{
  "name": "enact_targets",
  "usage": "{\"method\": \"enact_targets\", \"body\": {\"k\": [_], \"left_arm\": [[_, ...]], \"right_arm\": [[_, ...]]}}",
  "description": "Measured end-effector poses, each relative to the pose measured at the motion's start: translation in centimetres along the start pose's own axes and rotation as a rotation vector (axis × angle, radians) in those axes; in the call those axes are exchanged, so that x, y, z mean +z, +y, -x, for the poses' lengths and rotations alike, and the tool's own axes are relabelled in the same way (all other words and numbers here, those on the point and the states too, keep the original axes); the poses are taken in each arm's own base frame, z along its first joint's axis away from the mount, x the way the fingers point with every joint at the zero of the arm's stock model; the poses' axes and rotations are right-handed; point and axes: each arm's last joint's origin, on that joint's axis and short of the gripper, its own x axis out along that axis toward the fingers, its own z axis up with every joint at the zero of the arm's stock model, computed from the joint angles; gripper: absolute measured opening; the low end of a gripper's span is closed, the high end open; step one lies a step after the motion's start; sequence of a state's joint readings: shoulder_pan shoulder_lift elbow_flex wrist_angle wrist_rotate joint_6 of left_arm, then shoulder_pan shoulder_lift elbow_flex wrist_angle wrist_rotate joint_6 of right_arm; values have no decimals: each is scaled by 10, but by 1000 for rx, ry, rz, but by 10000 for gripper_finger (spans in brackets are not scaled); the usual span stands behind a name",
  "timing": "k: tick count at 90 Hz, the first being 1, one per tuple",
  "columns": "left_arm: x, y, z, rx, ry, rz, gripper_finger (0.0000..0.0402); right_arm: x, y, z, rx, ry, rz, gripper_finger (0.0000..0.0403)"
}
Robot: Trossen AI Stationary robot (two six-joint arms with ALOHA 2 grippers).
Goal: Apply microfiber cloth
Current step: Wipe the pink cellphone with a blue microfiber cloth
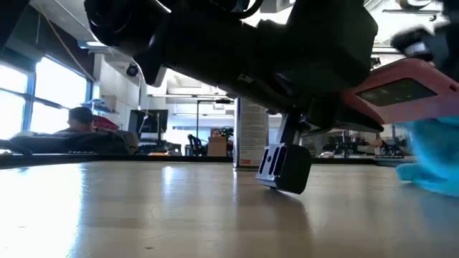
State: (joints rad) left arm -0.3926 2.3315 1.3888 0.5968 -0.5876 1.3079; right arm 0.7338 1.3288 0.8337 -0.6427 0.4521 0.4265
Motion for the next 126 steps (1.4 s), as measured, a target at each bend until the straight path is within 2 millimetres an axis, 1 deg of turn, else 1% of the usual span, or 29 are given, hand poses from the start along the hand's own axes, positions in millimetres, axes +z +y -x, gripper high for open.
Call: {"method": "enact_targets", "body": {"k": [10,19,29,40,49,57,69,76,87,98,106,126], "left_arm": [[-4,1,-3,1,9,1,7],[-9,4,-5,37,38,23,10],[-13,9,-9,109,59,49,10],[-11,23,-9,198,76,2,11],[-9,28,-8,223,78,-34,11],[-6,33,-8,237,75,-33,11],[1,39,-6,261,74,-61,11],[4,44,-5,281,88,-62,12],[9,51,-2,318,108,-39,12],[10,52,-1,328,107,-28,12],[8,53,-3,334,105,-24,12],[3,59,-5,372,114,-24,12]], "right_arm": [[12,-2,13,53,-139,0,0],[21,2,14,77,-227,22,0],[28,8,6,84,-272,46,0],[34,12,-10,70,-288,37,0],[38,13,-20,57,-295,26,0],[41,13,-24,52,-311,39,0],[43,13,-22,53,-330,50,0],[42,11,-20,20,-321,46,0],[38,6,-11,-43,-313,21,0],[35,3,-2,-86,-322,12,0],[35,5,0,-60,-336,22,0],[37,14,4,85,-358,8,0]]}}
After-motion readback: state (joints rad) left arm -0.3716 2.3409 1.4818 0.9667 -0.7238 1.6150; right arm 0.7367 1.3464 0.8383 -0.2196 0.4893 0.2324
